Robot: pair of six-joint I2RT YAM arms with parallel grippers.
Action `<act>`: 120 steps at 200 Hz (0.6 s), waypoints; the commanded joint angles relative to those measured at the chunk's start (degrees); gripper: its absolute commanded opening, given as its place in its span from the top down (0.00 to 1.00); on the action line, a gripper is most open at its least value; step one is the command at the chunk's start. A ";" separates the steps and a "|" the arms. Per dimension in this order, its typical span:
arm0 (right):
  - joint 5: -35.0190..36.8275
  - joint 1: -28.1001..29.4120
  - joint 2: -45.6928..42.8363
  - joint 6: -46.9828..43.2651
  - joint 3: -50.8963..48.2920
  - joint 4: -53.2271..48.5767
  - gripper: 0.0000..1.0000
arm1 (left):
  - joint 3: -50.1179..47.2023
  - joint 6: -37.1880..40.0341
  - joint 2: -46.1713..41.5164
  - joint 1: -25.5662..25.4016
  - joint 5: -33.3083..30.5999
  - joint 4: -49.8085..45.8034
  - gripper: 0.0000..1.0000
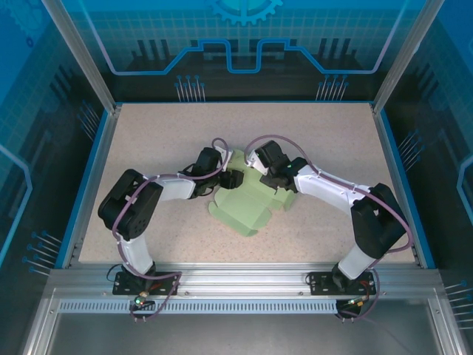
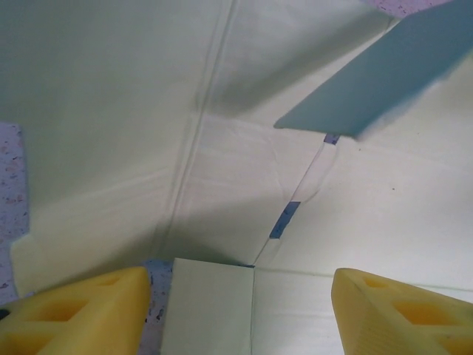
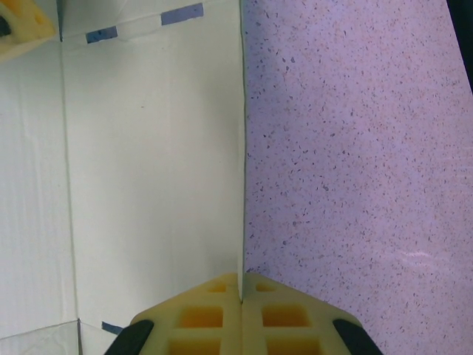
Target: Fold the paper box
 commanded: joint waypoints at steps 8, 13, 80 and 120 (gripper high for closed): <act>-0.75 -0.49 1.31 1.23 2.15 -1.47 1.00 | -0.60 1.36 -1.81 0.27 -0.73 0.36 0.33; -0.67 -0.52 1.33 1.23 2.22 -1.48 1.00 | -0.68 1.37 -1.92 0.27 -0.52 0.25 0.33; -1.75 -0.50 0.66 2.62 2.34 -1.52 1.00 | -2.40 -1.58 -1.19 -0.05 4.32 1.83 0.44; -2.45 -0.58 0.79 4.37 2.50 -1.65 1.00 | -6.08 -4.10 -4.15 -1.88 7.38 6.27 0.47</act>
